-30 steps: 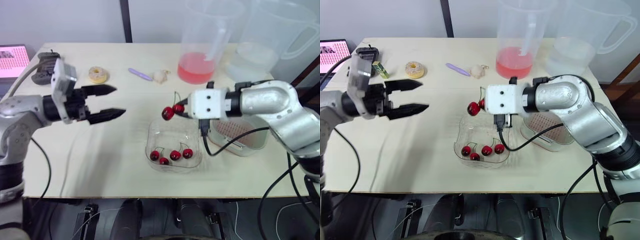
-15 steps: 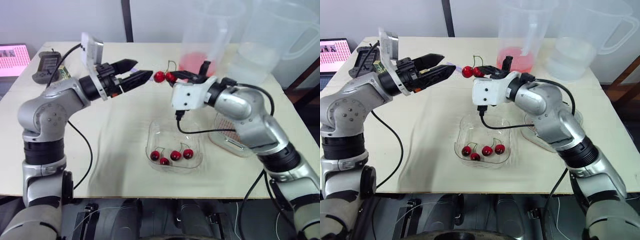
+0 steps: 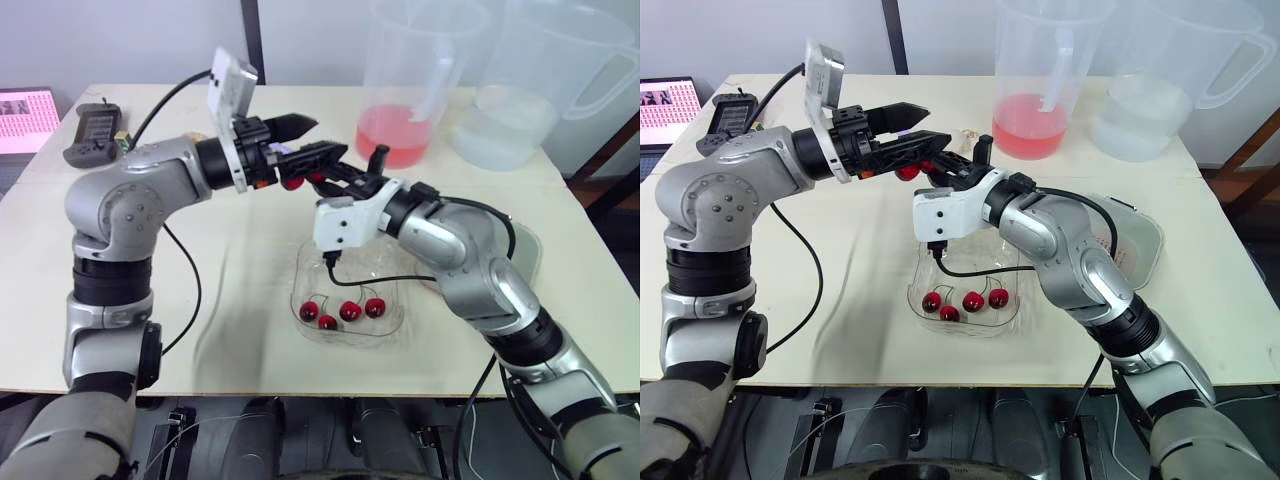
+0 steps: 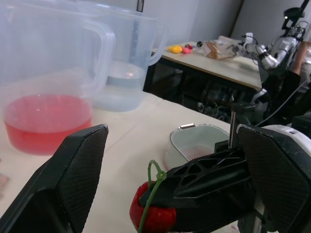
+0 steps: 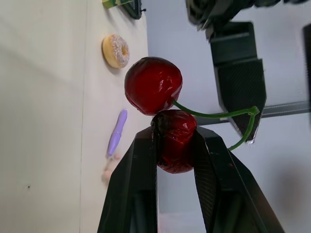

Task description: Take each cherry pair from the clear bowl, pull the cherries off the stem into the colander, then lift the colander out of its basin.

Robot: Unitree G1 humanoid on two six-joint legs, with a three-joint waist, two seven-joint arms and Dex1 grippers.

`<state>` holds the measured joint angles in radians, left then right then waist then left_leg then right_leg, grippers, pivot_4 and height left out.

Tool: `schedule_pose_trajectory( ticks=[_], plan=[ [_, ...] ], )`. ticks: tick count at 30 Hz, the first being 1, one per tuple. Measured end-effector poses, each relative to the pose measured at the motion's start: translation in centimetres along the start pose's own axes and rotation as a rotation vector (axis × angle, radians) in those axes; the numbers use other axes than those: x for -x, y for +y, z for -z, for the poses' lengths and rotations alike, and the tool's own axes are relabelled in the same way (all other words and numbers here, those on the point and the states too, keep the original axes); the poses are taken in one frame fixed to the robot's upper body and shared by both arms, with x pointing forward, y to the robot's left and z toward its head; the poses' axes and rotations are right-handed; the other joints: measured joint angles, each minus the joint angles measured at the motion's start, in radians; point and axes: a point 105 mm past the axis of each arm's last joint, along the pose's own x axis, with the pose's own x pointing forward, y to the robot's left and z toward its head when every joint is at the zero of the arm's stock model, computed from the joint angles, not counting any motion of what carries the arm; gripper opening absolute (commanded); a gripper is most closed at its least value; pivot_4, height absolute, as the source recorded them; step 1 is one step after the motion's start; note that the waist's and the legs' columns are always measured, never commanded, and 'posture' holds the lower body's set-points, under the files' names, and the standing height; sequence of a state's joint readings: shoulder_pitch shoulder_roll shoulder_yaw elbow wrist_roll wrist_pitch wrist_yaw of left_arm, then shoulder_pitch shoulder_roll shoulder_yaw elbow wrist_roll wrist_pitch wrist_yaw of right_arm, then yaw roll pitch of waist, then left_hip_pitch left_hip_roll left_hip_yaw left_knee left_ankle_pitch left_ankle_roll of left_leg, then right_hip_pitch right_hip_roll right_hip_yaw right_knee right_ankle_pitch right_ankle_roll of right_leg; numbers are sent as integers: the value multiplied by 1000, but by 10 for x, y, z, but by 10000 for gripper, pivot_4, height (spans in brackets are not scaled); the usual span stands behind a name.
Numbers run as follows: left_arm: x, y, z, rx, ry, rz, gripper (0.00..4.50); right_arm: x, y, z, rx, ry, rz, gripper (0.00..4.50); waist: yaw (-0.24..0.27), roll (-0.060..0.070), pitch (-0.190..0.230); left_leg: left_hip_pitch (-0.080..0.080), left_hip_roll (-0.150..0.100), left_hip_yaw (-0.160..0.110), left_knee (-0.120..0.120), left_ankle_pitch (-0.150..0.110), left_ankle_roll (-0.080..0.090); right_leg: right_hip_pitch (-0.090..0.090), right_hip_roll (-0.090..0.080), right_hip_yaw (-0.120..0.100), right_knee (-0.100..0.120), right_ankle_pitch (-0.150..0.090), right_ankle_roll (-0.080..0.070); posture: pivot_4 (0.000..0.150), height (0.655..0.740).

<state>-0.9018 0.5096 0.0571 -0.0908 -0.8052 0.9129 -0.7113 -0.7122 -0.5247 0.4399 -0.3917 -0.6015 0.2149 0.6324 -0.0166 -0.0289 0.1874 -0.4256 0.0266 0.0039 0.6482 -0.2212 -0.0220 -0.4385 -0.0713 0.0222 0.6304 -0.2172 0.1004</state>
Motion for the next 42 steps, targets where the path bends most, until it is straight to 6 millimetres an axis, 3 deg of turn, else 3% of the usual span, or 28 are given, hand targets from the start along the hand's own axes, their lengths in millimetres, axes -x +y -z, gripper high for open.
schedule_pose_trajectory(
  ticks=[7, 13, 17, 21, 24, 26, 32, 35, 40, 42],
  plan=[
    [-1, 2, 4, 8, 7, -8, 359, 0, -1, 2, -34, 14, 3, 6898, 1, 0, 0, 0, 0, 0, 0, 0, 0, 0, 0, 0, 0, 0, 0, 1500, 7321],
    [-2, 3, 5, 8, 8, -13, 359, 0, -1, 3, -68, 18, -5, 6898, 2, 0, 0, 0, 0, 0, 0, 0, 0, 0, 0, 0, 0, 0, 0, 1500, 7321],
    [-3, 4, 6, 19, 4, -13, 0, 3, 0, -1, -209, -19, -32, 23336, 1, 0, 0, 0, 0, -1, 0, 0, 0, 1, 0, -1, 0, 0, 0, 1500, 7321],
    [-4, 6, 5, 26, -11, -13, 0, 10, 2, 0, -227, -27, -57, 43854, 2, 0, 0, 0, 0, -2, 0, 0, 0, 1, 0, -2, 0, 0, 0, 1500, 7321],
    [-3, 7, 7, 41, -8, -2, 0, 25, 3, 0, -266, -47, -77, 44497, 5, 0, 0, 0, 0, -3, 0, 0, 0, 2, 0, -3, -1, 0, 0, 1500, 7321],
    [-2, 7, 8, 47, -3, 17, 0, 35, 0, 0, -399, -74, -80, 44497, 4, 0, 0, 0, 0, -4, 0, 0, 0, 3, 0, -4, -1, 0, 0, 1500, 7321],
    [-2, 4, 9, 57, -4, 75, 0, 57, -31, 12, -1055, -204, -100, 44497, 1, 0, 0, 6, 1, -6, 0, 0, 0, 7, 1, -5, 0, -2, -4, 1500, 7321],
    [-7, -1, 7, 64, -20, 108, 0, 61, -28, 12, -1273, -240, -162, 44497, 4, 1, 0, 6, 1, -7, -1, 0, 0, 8, 1, -6, 0, -2, -4, 1500, 7321],
    [-11, -7, 8, 72, -30, 137, 0, 56, -10, 18, -1385, -184, -187, 44497, 2, 1, 0, 5, 1, -6, -1, 0, 0, 8, 1, -6, -1, -2, -4, 1500, 7321],
    [-14, -18, 6, 73, -36, 189, 0, 52, -9, 18, -1420, -183, -172, 44497, 0, 1, 0, 6, 1, -7, -1, 0, 0, 8, 1, -6, -1, -2, -4, 1500, 7321]
  ],
)
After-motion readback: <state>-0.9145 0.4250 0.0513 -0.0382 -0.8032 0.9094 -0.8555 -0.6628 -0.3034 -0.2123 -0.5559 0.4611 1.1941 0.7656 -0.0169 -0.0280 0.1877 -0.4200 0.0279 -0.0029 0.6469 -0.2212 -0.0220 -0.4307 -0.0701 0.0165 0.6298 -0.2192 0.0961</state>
